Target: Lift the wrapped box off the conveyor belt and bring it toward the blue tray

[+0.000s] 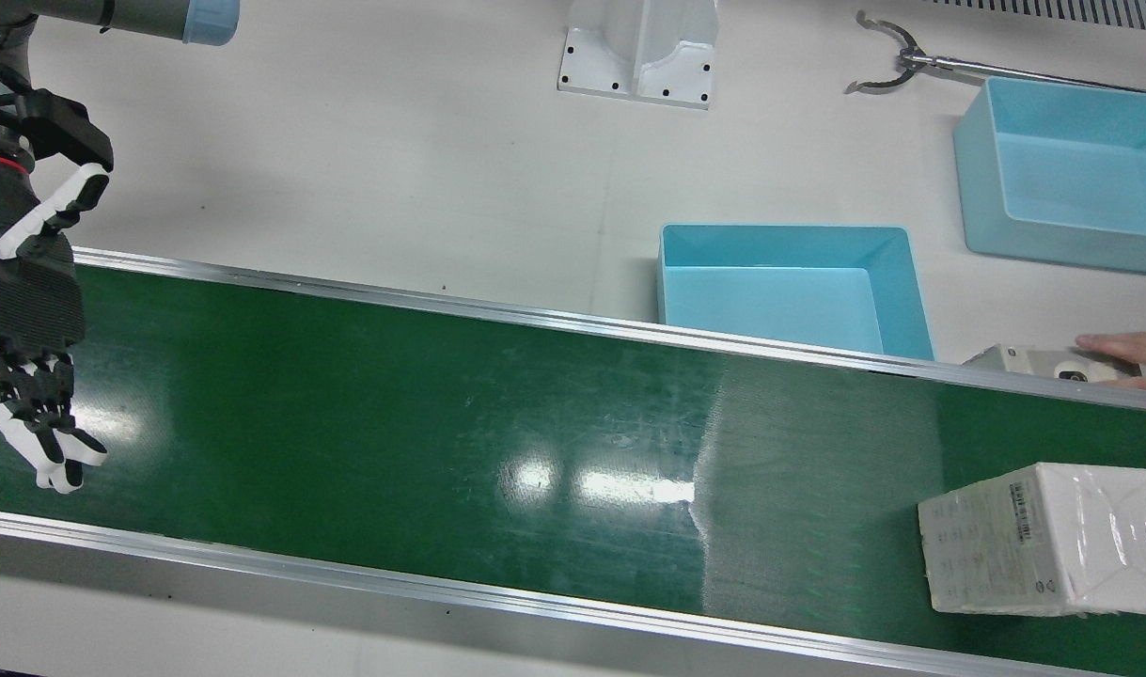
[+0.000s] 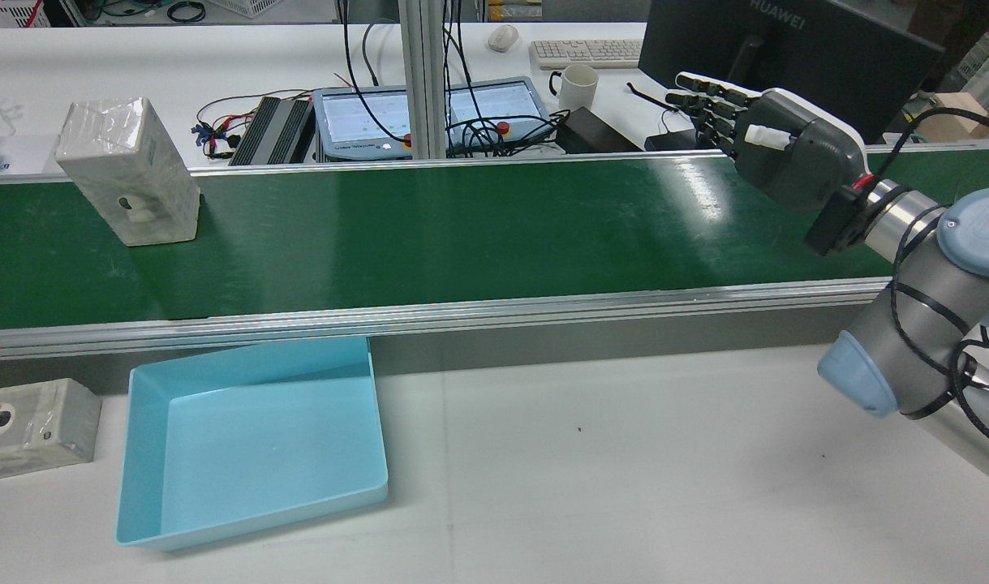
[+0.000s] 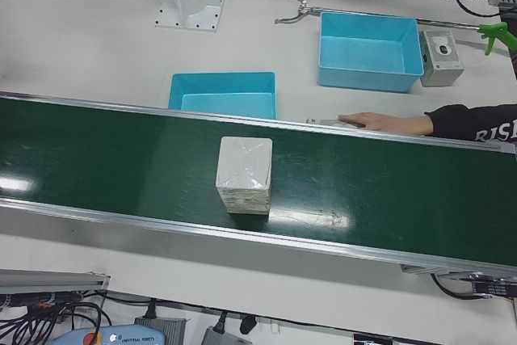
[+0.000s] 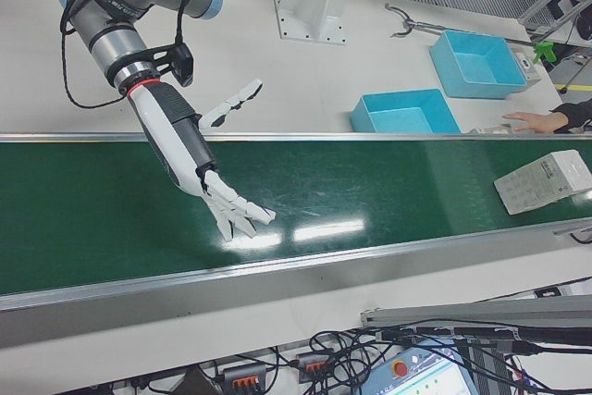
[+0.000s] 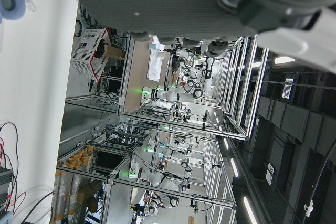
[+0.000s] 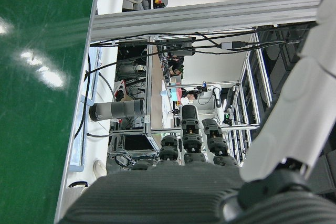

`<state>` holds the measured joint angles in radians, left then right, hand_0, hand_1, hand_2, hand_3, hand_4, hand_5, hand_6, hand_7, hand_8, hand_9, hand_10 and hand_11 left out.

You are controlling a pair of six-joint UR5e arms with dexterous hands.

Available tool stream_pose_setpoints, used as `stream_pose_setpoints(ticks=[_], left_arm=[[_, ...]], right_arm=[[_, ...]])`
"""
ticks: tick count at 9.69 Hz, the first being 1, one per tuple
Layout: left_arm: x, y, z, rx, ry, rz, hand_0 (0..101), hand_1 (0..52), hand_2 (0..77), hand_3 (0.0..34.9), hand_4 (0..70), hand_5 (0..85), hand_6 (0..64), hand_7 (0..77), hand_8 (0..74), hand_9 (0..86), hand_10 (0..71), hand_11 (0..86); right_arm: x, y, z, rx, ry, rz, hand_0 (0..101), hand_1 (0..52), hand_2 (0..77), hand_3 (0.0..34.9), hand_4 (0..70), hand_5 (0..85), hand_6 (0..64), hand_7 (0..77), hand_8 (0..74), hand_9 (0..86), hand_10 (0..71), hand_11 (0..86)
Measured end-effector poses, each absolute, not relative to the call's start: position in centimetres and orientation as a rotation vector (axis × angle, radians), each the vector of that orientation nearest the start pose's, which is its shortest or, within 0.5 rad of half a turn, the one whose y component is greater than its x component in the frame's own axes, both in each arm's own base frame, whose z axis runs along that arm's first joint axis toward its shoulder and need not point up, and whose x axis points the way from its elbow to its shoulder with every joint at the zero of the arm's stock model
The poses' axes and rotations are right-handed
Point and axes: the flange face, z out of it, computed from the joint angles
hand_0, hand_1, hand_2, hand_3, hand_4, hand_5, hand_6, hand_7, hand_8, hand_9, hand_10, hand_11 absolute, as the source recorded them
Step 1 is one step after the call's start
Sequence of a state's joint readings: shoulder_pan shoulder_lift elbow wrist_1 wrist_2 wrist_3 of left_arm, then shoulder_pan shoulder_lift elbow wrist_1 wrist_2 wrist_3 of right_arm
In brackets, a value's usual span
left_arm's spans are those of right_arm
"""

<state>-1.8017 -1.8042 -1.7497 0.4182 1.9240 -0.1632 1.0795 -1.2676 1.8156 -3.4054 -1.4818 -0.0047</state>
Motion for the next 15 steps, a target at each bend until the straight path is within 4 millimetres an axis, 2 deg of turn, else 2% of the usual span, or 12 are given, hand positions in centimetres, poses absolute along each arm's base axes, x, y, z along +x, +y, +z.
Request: stream_pose_setpoints(ticks=[2,3,4,5,6,8,9,11,12,14,15], left_arm=[[-22.2,-51.3,51.9,-0.321,2.214,-2.249,0,0.0,0.5,0.0,0.5,1.1,0.0,0.5,0.5,0.0,0.5,0.5],[-22.2,-51.3,51.9,-0.321,2.214,-2.249,0,0.0,1.1,0.0,0.5,1.1,0.5,0.5,0.5,0.0,0.5,0.5],[-22.2,-51.3,51.9,-0.321,2.214,-2.249,0,0.0,0.5,0.0,0.5,1.1,0.5,0.5,0.5,0.0,0.5,0.5],[-22.2,-51.3,51.9,-0.321,2.214,-2.249,0,0.0,1.1,0.0,0.5,1.1,0.5,0.5,0.5,0.0,0.5,0.0],[-22.2,-51.3,51.9,-0.321,2.214,-2.249,0,0.0,1.1,0.0,0.5,1.1,0.5,0.5,0.5,0.0,0.5,0.5],[-22.2,-51.3,51.9,-0.321,2.214,-2.249,0,0.0,1.1,0.0,0.5,1.1,0.5,0.5,0.5,0.0,0.5,0.5],[-22.2,-51.3,51.9,-0.321,2.214,-2.249,0,0.0,1.1,0.0,0.5,1.1,0.0,0.5,0.5,0.0,0.5,0.0],[-22.2,-51.3,51.9,-0.321,2.214,-2.249,0,0.0,0.5,0.0,0.5,1.1,0.5,0.5,0.5,0.0,0.5,0.5],[-22.2,-51.3,51.9,-0.321,2.214,-2.249,0,0.0,0.5,0.0,0.5,1.1,0.5,0.5,0.5,0.0,0.5,0.5],[-22.2,-51.3,51.9,-0.321,2.214,-2.249,0,0.0,1.1,0.0,0.5,1.1,0.5,0.5,0.5,0.0,0.5,0.0],[-22.2,-51.3,51.9,-0.321,2.214,-2.249,0,0.0,1.1,0.0,0.5,1.1,0.0,0.5,0.5,0.0,0.5,0.0]], right_arm=[[-15.6,-58.2,43.2,0.577,2.653,-2.001,39,4.9,3.8,0.0,12.0,8.2,6.0,17.5,7.1,8.2,0.0,1.1],[-16.3,-58.2,43.0,0.585,2.66,-2.003,42,8.7,5.5,0.0,12.0,8.2,6.0,16.9,7.1,8.2,0.0,1.1],[-16.9,-58.5,42.2,0.591,2.674,-1.99,47,15.8,14.7,0.0,14.2,9.8,6.5,16.9,7.1,7.6,0.0,1.1],[-17.6,-59.2,41.0,0.598,2.69,-1.969,47,15.8,14.7,0.0,14.2,9.8,6.5,16.9,7.1,7.6,0.0,1.1],[-18.2,-59.9,40.0,0.602,2.702,-1.952,48,13.6,15.8,0.0,13.1,9.8,6.5,14.7,4.9,4.9,0.0,1.1],[-19.7,-61.4,38.4,0.611,2.718,-1.935,48,13.6,15.8,0.0,13.1,9.8,6.5,14.7,4.4,4.9,0.0,1.1],[-20.7,-62.4,37.7,0.614,2.722,-1.933,45,10.4,9.8,0.0,11.5,9.8,6.5,15.8,4.4,6.0,0.0,1.1],[-22.8,-64.4,36.0,0.619,2.729,-1.929,45,9.8,8.2,0.0,13.1,10.9,7.1,17.5,4.4,6.0,0.0,1.1],[-24.2,-65.0,35.1,0.628,2.732,-1.925,45,13.1,14.2,0.0,14.7,14.2,9.3,23.5,6.0,8.7,0.0,1.1],[-27.7,-64.9,33.5,0.638,2.731,-1.894,45,13.1,14.2,0.0,14.7,14.2,9.3,23.5,6.0,8.7,0.0,1.1],[-29.6,-64.4,32.6,0.656,2.738,-1.873,47,16.9,20.2,0.0,10.9,13.6,9.3,19.6,1.1,7.1,0.0,1.1]])
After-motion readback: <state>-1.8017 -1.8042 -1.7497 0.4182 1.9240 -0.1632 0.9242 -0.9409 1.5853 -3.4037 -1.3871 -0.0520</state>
